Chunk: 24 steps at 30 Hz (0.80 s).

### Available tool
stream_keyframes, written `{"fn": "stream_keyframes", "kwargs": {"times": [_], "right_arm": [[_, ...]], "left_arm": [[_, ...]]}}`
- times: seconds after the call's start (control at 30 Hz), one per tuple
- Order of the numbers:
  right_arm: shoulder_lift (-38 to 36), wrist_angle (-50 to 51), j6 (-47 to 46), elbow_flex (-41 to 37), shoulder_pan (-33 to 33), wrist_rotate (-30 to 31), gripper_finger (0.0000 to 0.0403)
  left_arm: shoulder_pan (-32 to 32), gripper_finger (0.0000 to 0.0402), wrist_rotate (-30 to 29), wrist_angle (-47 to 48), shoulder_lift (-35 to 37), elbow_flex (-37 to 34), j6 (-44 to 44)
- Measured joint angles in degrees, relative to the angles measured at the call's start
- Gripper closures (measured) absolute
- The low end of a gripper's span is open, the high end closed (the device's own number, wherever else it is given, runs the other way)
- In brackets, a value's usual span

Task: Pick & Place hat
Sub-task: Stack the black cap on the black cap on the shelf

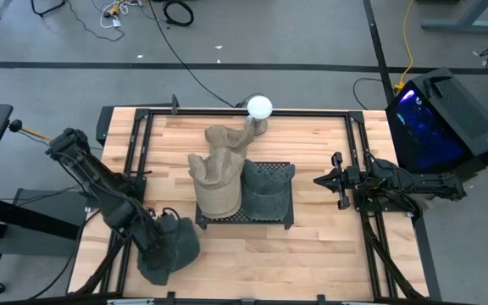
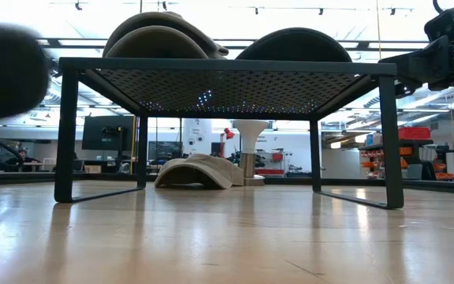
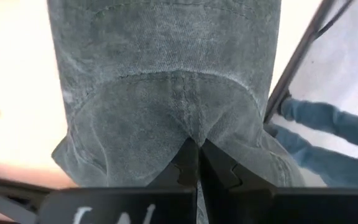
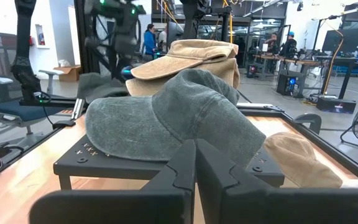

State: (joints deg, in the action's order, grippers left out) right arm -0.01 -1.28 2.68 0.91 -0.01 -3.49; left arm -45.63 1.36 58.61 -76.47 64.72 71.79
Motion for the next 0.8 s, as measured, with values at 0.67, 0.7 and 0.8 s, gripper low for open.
{"fn": "stream_keyframes", "kwargs": {"times": [0.67, 0.7, 0.8], "right_arm": [[0.0, 0.0, 0.0, 0.0, 0.0, 0.0, 0.0388], [0.0, 0.0, 0.0, 0.0, 0.0, 0.0, 0.0388], [0.0, 0.0, 0.0, 0.0, 0.0, 0.0, 0.0388]], "left_arm": [[3.2, 0.0399, -9.3, 7.8, 0.5, 20.9, -26.3], [3.8, 0.0399, -9.3, 7.8, 0.5, 21.7, -28.6], [5.5, 0.0399, -9.3, 7.8, 0.5, 23.9, -35.2]]}}
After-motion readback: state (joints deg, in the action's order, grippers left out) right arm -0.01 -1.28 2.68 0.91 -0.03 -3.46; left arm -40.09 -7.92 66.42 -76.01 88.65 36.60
